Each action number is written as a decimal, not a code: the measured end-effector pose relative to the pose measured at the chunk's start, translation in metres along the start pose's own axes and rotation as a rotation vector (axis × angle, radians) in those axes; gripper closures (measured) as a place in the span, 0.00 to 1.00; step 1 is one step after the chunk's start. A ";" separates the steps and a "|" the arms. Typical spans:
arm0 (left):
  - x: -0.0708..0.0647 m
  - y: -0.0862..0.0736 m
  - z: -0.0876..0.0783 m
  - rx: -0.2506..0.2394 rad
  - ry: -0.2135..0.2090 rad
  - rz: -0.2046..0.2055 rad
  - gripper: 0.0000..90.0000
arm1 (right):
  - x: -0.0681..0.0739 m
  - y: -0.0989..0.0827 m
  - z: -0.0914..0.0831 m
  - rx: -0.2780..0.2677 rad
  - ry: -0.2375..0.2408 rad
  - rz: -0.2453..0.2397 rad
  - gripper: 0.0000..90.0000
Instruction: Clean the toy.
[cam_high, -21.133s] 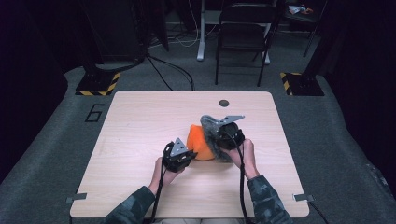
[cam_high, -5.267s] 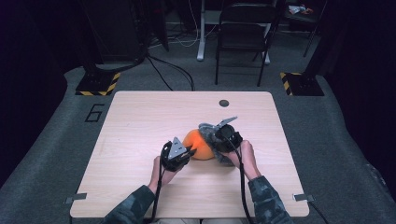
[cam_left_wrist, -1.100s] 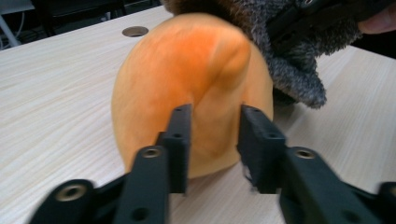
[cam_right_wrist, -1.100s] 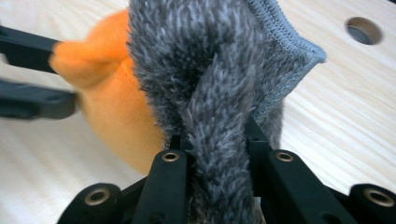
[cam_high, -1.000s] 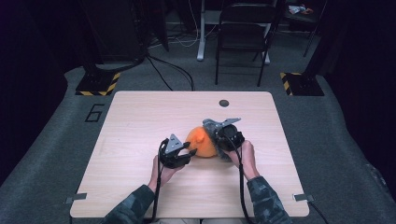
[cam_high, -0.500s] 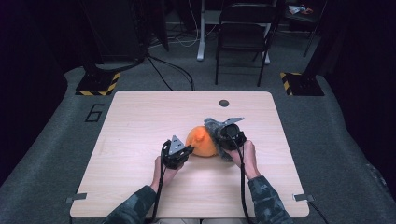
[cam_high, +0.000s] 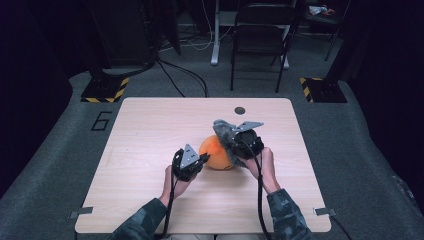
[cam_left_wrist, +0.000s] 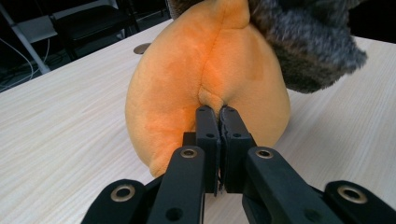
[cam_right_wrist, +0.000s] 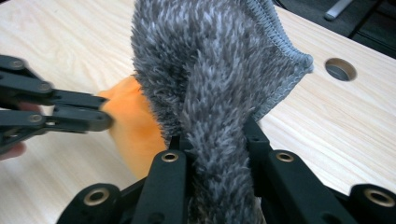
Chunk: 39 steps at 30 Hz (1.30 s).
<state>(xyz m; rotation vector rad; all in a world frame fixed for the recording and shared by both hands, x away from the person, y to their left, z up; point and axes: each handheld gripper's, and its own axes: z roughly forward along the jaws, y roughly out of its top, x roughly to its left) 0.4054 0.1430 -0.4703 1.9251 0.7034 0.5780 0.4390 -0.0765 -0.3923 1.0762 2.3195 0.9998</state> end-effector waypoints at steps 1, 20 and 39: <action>0.001 0.000 0.000 0.001 -0.002 0.001 0.98 | 0.001 -0.001 0.003 0.008 0.000 -0.010 0.85; 0.006 -0.007 0.005 0.010 -0.012 -0.041 0.98 | -0.036 -0.046 0.057 0.212 -0.029 0.119 0.85; 0.004 -0.007 0.005 0.003 -0.018 -0.028 0.98 | -0.026 -0.013 0.009 0.056 -0.031 0.076 0.84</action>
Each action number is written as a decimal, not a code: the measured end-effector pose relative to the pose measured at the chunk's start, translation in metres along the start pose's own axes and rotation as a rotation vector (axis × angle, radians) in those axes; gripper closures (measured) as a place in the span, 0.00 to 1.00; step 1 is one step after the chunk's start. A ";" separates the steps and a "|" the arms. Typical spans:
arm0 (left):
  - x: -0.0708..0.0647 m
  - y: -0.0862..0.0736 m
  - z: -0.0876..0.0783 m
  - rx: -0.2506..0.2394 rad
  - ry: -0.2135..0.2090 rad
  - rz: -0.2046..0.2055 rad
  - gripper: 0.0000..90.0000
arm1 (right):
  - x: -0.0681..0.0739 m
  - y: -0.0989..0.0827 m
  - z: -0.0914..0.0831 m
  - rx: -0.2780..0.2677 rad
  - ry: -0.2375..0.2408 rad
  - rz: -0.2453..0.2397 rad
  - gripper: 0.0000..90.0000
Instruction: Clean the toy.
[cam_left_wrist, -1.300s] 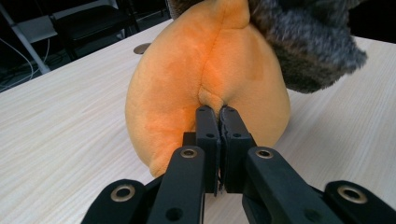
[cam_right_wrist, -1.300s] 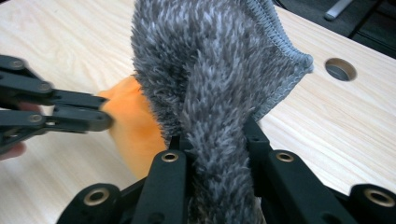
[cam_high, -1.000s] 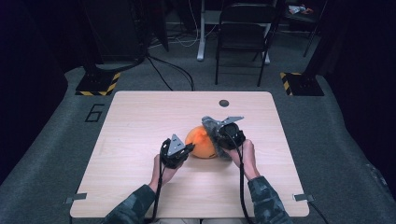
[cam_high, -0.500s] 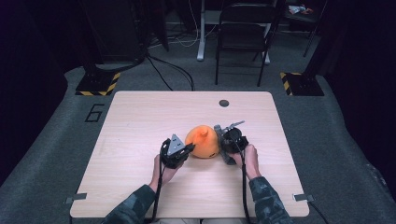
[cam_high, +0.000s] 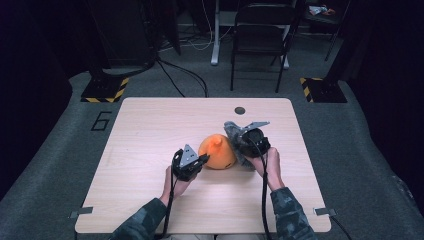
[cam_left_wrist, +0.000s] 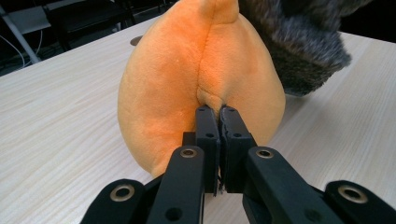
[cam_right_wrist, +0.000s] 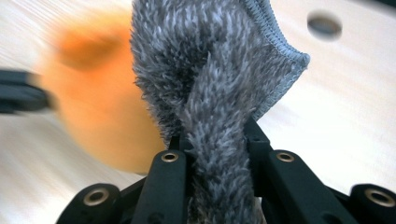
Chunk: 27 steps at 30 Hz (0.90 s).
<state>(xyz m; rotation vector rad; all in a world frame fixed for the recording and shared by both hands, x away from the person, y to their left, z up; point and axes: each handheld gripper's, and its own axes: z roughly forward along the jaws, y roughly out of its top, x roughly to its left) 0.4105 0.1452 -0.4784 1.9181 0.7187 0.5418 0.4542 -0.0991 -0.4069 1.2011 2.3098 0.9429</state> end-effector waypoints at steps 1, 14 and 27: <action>0.000 0.000 0.000 0.001 0.000 0.001 0.98 | 0.004 0.002 -0.002 -0.010 0.010 -0.013 0.84; 0.000 0.000 0.000 0.003 0.000 -0.002 0.98 | 0.002 -0.015 0.032 0.088 -0.008 -0.015 0.84; -0.001 -0.001 0.001 -0.002 -0.010 0.002 0.97 | -0.016 -0.044 0.070 0.253 -0.024 0.052 0.84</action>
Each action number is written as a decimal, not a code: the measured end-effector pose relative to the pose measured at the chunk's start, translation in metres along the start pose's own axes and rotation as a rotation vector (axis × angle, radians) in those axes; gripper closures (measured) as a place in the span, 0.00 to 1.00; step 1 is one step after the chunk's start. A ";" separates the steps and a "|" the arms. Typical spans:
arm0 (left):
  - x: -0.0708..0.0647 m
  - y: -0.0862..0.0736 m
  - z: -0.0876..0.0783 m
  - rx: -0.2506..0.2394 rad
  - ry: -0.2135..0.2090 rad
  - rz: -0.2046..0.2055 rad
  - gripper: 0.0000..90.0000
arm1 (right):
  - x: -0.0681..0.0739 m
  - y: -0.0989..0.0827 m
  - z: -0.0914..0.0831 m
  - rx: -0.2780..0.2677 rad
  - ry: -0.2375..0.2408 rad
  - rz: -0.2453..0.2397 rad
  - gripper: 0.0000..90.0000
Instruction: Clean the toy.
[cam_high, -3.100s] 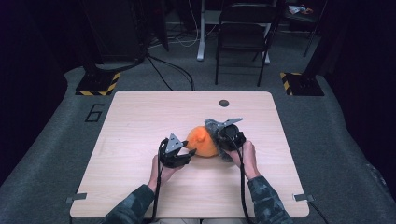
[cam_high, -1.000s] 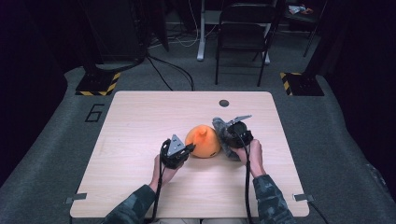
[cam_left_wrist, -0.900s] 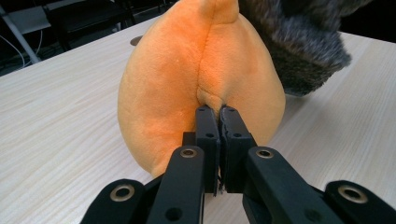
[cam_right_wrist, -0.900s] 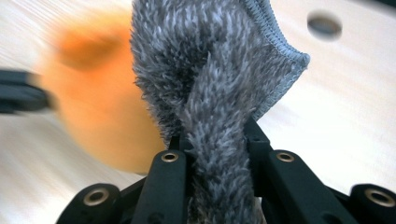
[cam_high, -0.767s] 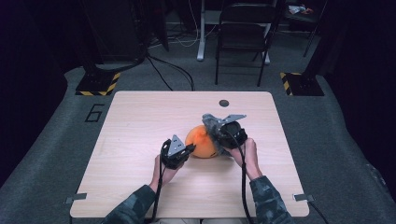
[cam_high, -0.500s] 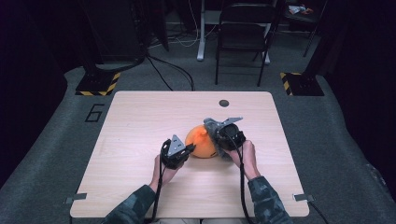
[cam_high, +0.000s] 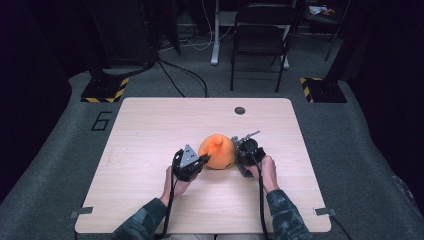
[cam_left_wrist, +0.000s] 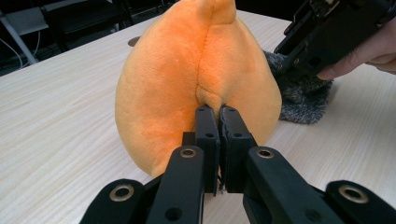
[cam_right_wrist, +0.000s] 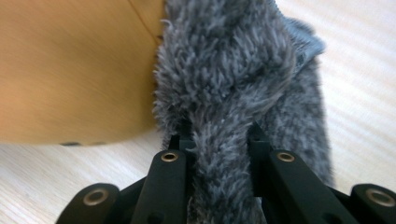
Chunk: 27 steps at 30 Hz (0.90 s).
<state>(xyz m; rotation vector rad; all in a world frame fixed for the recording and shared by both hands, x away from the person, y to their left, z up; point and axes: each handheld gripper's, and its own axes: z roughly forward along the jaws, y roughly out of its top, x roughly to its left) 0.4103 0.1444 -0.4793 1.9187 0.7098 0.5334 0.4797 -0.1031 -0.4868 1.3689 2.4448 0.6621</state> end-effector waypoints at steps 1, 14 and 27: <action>0.000 0.000 0.000 -0.001 0.001 -0.001 0.97 | -0.001 0.000 -0.001 -0.004 -0.002 -0.002 0.84; 0.001 0.000 0.000 -0.007 -0.008 0.001 0.96 | 0.028 0.026 -0.078 -0.284 0.052 -0.072 0.84; 0.003 -0.001 -0.001 0.021 0.006 0.008 0.61 | 0.032 0.020 -0.040 -0.261 0.052 -0.057 0.86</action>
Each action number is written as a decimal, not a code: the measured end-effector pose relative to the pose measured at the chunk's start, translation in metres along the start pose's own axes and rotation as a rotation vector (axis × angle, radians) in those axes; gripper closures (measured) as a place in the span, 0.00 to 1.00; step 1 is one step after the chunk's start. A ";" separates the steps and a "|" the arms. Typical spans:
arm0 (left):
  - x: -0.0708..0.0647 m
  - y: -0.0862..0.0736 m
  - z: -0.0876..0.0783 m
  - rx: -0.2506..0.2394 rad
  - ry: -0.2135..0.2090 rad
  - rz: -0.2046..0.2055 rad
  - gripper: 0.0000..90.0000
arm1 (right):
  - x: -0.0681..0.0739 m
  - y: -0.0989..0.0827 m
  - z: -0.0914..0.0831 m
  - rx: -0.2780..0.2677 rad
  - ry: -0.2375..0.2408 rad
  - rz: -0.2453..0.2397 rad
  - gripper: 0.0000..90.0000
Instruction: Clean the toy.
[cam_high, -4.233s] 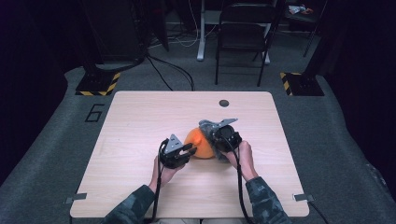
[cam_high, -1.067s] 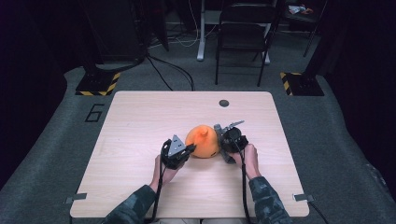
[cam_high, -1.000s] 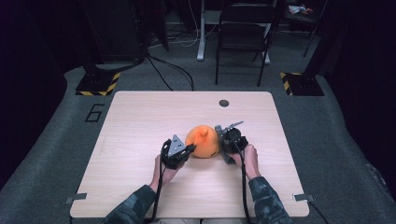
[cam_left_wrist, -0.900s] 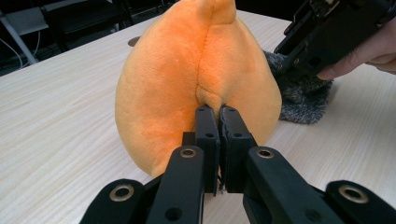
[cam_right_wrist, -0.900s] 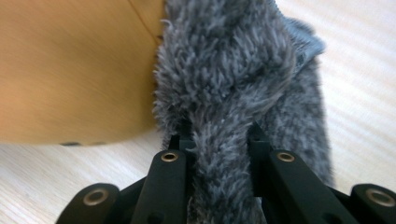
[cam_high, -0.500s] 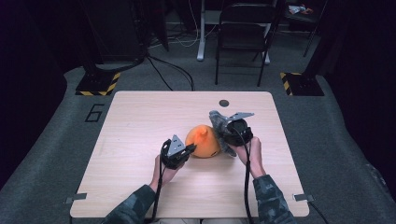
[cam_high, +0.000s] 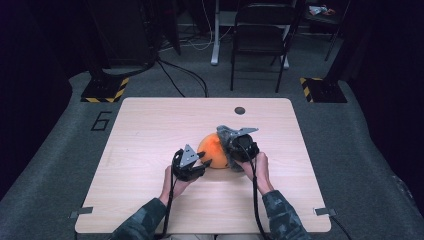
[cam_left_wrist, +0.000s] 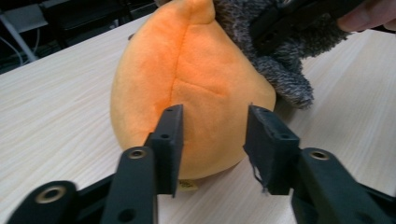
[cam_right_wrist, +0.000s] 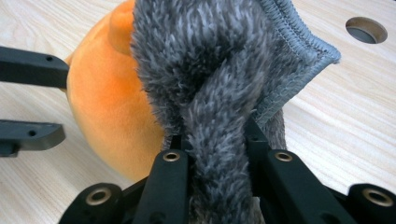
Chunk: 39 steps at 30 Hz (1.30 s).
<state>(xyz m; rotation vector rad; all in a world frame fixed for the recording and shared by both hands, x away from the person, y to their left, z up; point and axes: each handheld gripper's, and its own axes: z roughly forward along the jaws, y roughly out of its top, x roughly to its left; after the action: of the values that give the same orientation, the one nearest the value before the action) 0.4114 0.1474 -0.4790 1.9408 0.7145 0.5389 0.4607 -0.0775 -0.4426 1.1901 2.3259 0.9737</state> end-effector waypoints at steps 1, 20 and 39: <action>0.001 0.000 -0.001 0.005 0.008 -0.001 0.60 | 0.000 0.000 0.000 0.004 -0.005 -0.005 0.86; 0.015 -0.007 0.004 -0.022 0.029 -0.124 0.54 | -0.010 -0.007 0.003 0.033 -0.007 0.021 0.86; -0.005 0.012 -0.003 -0.070 0.076 0.038 0.93 | 0.023 0.026 -0.052 -0.022 -0.040 -0.098 0.86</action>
<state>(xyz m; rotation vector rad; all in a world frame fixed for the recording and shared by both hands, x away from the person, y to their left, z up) 0.4091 0.1413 -0.4676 1.8800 0.6989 0.6552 0.4321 -0.0696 -0.3873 1.0663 2.3129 0.9303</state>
